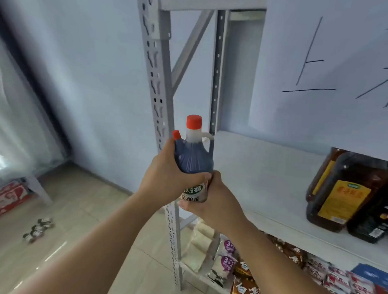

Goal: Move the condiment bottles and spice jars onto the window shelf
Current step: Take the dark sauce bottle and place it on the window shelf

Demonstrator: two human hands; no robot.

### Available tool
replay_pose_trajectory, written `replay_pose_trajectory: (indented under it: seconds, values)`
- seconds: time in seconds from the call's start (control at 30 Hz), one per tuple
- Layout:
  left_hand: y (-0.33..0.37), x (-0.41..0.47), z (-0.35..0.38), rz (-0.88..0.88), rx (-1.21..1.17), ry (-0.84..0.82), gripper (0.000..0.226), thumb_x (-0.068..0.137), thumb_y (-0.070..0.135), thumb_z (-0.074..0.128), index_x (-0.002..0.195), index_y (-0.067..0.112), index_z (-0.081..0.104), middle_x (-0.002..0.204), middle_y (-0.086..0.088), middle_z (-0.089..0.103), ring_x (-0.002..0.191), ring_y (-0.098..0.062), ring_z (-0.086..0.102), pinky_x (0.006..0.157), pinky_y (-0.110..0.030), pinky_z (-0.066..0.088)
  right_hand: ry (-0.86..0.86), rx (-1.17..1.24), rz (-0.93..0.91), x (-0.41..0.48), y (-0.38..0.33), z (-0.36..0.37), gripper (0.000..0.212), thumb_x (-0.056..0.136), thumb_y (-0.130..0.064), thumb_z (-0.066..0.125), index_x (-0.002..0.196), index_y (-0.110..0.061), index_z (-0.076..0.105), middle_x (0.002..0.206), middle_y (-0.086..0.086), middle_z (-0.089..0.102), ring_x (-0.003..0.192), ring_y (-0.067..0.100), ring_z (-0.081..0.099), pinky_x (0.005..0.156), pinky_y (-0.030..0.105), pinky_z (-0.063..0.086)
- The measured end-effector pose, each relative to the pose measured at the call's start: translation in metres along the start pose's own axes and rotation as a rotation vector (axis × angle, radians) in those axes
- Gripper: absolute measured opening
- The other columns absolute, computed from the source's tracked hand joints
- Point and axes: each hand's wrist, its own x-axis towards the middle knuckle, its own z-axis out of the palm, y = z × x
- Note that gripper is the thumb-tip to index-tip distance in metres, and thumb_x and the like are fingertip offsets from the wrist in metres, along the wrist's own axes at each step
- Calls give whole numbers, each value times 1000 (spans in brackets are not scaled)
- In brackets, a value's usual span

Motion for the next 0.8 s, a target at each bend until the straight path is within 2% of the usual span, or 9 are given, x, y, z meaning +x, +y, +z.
replay_pose_trajectory:
  seconds: [0.13,0.23,0.3,0.4,0.57,0.67,0.73,0.8]
  values:
    - [-38,-10,-58,-72,35,89,62,60,45,93,99,27,47,87,11,65,76,-6,68,60,-33,59,-118,36,-58,13,-40,53,76,66,-64,84,119,-36,38,100,-23,66,90,-4,67,79,28,59]
    - [-67,-14,-107,-101,87,155,62,59,50,92,94,33,44,83,12,65,70,2,67,55,-28,58,-167,44,-114,23,-76,97,73,66,-63,84,118,-39,39,100,-24,67,90,-6,66,76,24,56]
    - [-87,-16,-141,-119,117,190,62,59,51,92,94,35,43,83,12,66,70,5,66,57,-32,61,-190,68,-144,30,-103,127,72,68,-61,85,118,-38,39,102,-23,67,91,-5,66,75,22,55]
    - [-118,-22,-194,-154,127,243,62,59,49,92,98,33,46,85,14,67,70,1,68,65,-39,63,-248,97,-180,41,-142,178,70,70,-58,85,118,-37,38,105,-22,67,92,-5,67,78,22,56]
    - [-176,-36,-284,-214,159,333,66,60,51,92,103,30,47,93,16,66,79,-1,68,64,-31,61,-350,88,-249,59,-209,268,73,67,-64,84,119,-38,38,104,-24,68,89,-5,67,78,22,56]
    - [-208,-42,-332,-255,177,406,66,58,53,91,101,31,47,92,16,65,81,-2,66,62,-28,55,-398,92,-283,68,-248,315,63,67,-58,87,109,-48,41,103,-23,69,90,-6,67,79,20,56]
    - [-226,-45,-361,-290,184,454,66,58,52,92,101,32,46,91,18,64,82,-1,65,64,-29,55,-420,92,-327,74,-272,342,54,70,-50,89,98,-51,43,98,-24,69,87,-12,65,74,12,52]
    - [-244,-45,-387,-323,188,486,67,57,53,92,103,33,46,92,19,64,84,-2,66,67,-32,58,-469,87,-345,82,-292,367,52,72,-46,90,94,-50,43,98,-25,69,86,-13,64,75,14,52]
